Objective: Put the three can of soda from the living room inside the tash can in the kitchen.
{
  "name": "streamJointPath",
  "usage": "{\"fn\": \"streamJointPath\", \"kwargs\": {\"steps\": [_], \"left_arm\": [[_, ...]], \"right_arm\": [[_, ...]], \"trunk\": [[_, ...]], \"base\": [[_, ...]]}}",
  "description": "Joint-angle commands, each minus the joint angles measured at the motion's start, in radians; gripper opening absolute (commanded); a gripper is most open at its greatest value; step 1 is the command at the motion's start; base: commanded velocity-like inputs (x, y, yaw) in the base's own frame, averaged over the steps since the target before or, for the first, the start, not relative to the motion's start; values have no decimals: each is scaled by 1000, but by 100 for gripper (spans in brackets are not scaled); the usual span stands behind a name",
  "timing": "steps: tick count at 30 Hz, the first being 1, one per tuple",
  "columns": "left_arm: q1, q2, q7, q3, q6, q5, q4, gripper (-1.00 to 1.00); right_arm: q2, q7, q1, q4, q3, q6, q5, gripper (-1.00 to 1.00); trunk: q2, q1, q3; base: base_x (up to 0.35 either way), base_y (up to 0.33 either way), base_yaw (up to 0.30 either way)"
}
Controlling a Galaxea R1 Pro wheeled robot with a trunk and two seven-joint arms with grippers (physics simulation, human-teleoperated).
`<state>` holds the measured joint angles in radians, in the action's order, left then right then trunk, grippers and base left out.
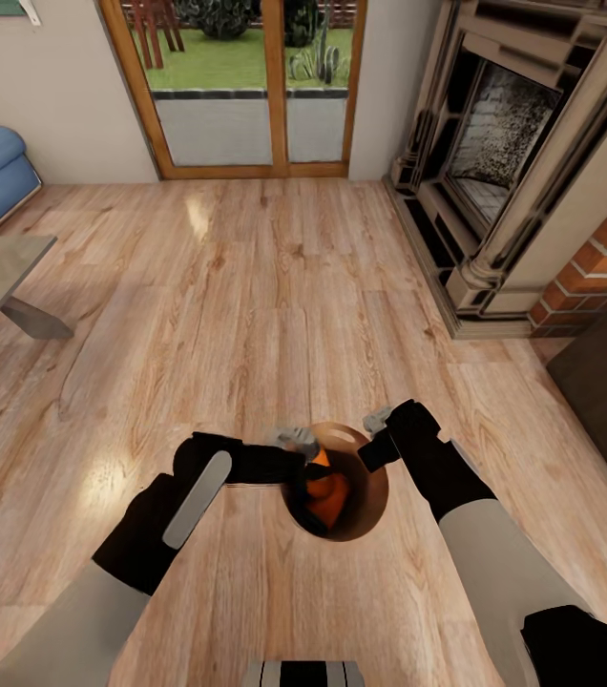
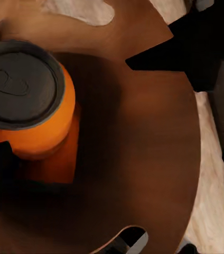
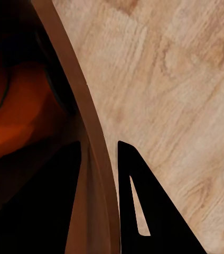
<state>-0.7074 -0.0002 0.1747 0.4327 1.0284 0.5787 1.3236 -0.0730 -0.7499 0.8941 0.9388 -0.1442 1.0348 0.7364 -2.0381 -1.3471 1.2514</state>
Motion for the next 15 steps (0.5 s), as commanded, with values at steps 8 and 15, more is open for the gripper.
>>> {"fn": "streamJointPath", "kwargs": {"steps": [8,15], "left_arm": [[8,103,118,-18,14,-13,150,100],[16,266,187,-158,-32,-21,159,100]], "right_arm": [[1,-9,0,-1,3,12,-37,-100],[12,-12,1,0,17,12,-41,-100]], "trunk": [[0,0,0],[0,0,0]], "base": [[0,0,0],[0,0,0]]}}
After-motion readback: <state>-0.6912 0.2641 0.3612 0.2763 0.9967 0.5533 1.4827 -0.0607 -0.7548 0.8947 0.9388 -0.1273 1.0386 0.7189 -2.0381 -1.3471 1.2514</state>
